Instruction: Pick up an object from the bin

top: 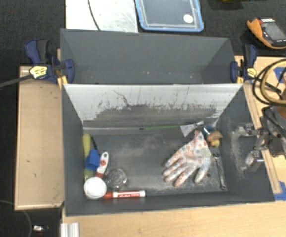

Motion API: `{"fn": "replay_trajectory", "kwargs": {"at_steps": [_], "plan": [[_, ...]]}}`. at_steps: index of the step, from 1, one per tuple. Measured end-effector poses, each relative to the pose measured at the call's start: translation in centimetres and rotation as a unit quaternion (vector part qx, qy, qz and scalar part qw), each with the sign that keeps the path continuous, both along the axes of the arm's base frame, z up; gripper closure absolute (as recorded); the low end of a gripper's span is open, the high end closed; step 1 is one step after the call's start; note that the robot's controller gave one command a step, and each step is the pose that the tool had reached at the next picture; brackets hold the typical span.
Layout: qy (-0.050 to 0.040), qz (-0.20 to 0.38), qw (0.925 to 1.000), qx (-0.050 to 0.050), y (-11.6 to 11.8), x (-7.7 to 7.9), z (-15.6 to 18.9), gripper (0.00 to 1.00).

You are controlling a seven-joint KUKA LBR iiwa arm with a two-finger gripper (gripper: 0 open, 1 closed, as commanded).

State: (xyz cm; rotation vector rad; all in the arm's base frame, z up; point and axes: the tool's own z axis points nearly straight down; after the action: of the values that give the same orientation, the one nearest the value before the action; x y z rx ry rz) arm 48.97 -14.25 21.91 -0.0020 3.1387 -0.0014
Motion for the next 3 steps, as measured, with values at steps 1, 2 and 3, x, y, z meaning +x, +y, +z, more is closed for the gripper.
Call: {"fn": "replay_trajectory", "kwargs": {"at_steps": [1, 2, 3], "plan": [[-0.0009, 0.097, 0.9953, 0.000, 2.0, 1.4, -5.0, 0.00], [0.0000, 0.313, 0.9498, -0.001, 6.5, 1.7, -5.9, 0.00], [0.0009, 0.362, 0.9320, 0.000, 7.3, 6.2, -11.1, 0.00]]}}
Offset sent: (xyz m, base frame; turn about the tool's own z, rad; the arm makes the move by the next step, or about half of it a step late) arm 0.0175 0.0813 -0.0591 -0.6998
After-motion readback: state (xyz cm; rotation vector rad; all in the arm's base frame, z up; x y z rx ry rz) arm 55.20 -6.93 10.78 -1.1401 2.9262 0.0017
